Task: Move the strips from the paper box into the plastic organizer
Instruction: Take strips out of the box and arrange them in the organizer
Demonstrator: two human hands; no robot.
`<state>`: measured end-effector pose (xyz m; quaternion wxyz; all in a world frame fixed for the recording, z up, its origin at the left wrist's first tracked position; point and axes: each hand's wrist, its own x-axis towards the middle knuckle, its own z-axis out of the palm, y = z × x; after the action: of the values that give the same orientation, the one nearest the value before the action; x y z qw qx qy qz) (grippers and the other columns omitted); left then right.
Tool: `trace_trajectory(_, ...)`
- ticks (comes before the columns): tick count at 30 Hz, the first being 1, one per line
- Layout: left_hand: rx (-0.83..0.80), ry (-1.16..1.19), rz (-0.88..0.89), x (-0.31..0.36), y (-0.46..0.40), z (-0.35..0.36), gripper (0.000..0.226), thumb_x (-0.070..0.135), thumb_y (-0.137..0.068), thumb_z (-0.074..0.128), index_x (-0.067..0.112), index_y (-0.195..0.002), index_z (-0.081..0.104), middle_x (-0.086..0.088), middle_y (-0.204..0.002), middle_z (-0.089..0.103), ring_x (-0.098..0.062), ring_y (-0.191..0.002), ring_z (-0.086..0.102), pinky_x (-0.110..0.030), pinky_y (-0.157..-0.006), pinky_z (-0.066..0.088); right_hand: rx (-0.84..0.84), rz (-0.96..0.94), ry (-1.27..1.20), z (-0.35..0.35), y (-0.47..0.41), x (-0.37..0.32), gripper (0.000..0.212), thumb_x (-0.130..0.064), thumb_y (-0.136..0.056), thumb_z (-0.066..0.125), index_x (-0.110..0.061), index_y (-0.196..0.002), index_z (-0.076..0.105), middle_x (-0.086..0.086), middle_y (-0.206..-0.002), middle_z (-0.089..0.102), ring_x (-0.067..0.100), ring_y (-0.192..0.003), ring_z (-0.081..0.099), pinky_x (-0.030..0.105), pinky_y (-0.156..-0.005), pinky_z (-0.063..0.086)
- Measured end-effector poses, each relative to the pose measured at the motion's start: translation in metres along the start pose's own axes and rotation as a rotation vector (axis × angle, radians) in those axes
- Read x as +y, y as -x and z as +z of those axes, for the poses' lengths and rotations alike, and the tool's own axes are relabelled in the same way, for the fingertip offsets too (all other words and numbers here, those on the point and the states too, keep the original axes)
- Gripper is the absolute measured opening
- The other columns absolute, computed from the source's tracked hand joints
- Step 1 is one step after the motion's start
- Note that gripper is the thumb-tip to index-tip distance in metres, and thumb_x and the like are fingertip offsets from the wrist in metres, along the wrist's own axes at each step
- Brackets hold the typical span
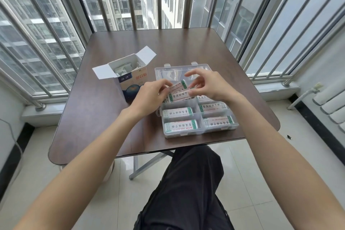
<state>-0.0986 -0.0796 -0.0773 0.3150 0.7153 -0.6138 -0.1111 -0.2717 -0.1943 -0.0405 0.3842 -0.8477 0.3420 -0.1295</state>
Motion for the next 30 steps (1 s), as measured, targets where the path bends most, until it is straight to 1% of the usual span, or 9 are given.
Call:
trace_trajectory(2, 0.016, 0.021, -0.016, 0.001, 0.0, -0.001, 0.015, 0.019, -0.093, 0.056, 0.016, -0.107, 0.062, 0.004, -0.091, 0.069, -0.013, -0.079, 0.06, -0.028, -0.078, 0.048, -0.026, 0.03, -0.076, -0.014, 0.005, 0.005, 0.046, -0.006, -0.075, 0.077, -0.018, -0.116, 0.061, 0.005, -0.088, 0.072, 0.014, -0.077, 0.067, 0.02, -0.074, 0.053)
trace_trajectory(4, 0.018, 0.022, -0.028, 0.001, 0.0, -0.001, 0.011, 0.019, -0.091, 0.059, 0.017, -0.102, 0.062, 0.007, -0.086, 0.067, -0.012, -0.077, 0.059, -0.027, -0.076, 0.046, -0.021, 0.055, -0.171, -0.029, 0.01, 0.01, 0.035, -0.006, -0.077, 0.075, -0.016, -0.11, 0.065, 0.004, -0.087, 0.073, 0.011, -0.072, 0.065, 0.019, -0.064, 0.05)
trace_trajectory(9, 0.027, -0.091, 0.045, 0.002, -0.001, 0.001, 0.01, 0.021, -0.087, 0.064, 0.019, -0.093, 0.072, 0.003, -0.092, 0.072, -0.013, -0.081, 0.058, -0.023, -0.075, 0.041, 0.01, 0.092, -0.289, -0.034, 0.011, 0.01, 0.02, -0.006, -0.083, 0.069, -0.013, -0.101, 0.07, 0.002, -0.09, 0.073, 0.006, -0.07, 0.063, 0.016, -0.059, 0.046)
trace_trajectory(13, 0.076, -0.227, 0.106, -0.002, 0.003, 0.005, 0.016, 0.028, -0.086, 0.066, 0.013, -0.09, 0.073, -0.001, -0.092, 0.069, -0.015, -0.08, 0.041, -0.026, -0.07, 0.033, -0.053, 0.074, -0.144, -0.009, 0.0, 0.001, 0.018, -0.005, -0.083, 0.068, -0.017, -0.097, 0.069, 0.004, -0.091, 0.072, 0.005, -0.07, 0.064, 0.017, -0.06, 0.049)
trace_trajectory(17, 0.143, -0.12, 0.0, -0.003, 0.009, -0.002, 0.011, 0.013, -0.084, 0.063, 0.011, -0.092, 0.07, -0.005, -0.091, 0.065, -0.018, -0.079, 0.052, -0.028, -0.075, 0.04, -0.05, 0.066, 0.019, 0.002, -0.006, 0.0, 0.017, -0.009, -0.084, 0.068, -0.016, -0.1, 0.07, 0.002, -0.091, 0.071, 0.008, -0.08, 0.064, 0.022, -0.075, 0.052)
trace_trajectory(20, 0.223, -0.084, -0.075, -0.002, 0.012, -0.007, 0.022, 0.006, -0.083, 0.053, 0.015, -0.094, 0.07, 0.0, -0.092, 0.062, -0.011, -0.078, 0.052, -0.019, -0.072, 0.033, -0.069, 0.047, 0.101, 0.009, -0.009, -0.004, 0.013, -0.011, -0.083, 0.069, -0.017, -0.095, 0.072, -0.003, -0.081, 0.07, 0.006, -0.075, 0.065, 0.019, -0.072, 0.049)
trace_trajectory(24, 0.158, -0.123, -0.009, 0.0, 0.008, -0.009, 0.014, 0.022, -0.088, 0.058, 0.022, -0.096, 0.07, 0.004, -0.094, 0.052, -0.01, -0.084, 0.046, -0.024, -0.077, 0.038, -0.059, 0.02, 0.278, 0.022, -0.013, -0.01, 0.005, -0.021, -0.082, 0.071, -0.023, -0.087, 0.073, -0.011, -0.075, 0.065, -0.001, -0.067, 0.056, 0.016, -0.059, 0.038)
trace_trajectory(27, 0.066, -0.217, 0.013, -0.003, 0.002, -0.008, 0.016, 0.039, -0.084, 0.065, 0.025, -0.091, 0.071, 0.003, -0.097, 0.05, -0.014, -0.096, 0.046, -0.027, -0.079, 0.038, -0.03, -0.016, 0.363, 0.027, -0.013, -0.012, 0.005, -0.027, -0.082, 0.071, -0.026, -0.086, 0.073, -0.009, -0.082, 0.063, 0.006, -0.076, 0.056, 0.021, -0.063, 0.037)
trace_trajectory(30, 0.007, -0.289, -0.002, -0.004, -0.003, -0.009, 0.022, 0.047, -0.082, 0.065, 0.028, -0.089, 0.074, 0.006, -0.097, 0.047, -0.011, -0.095, 0.039, -0.026, -0.077, 0.035, 0.016, -0.046, 0.444, 0.028, -0.011, -0.012, 0.014, -0.035, -0.083, 0.069, -0.025, -0.092, 0.073, -0.006, -0.09, 0.053, 0.009, -0.086, 0.049, 0.026, -0.072, 0.035)
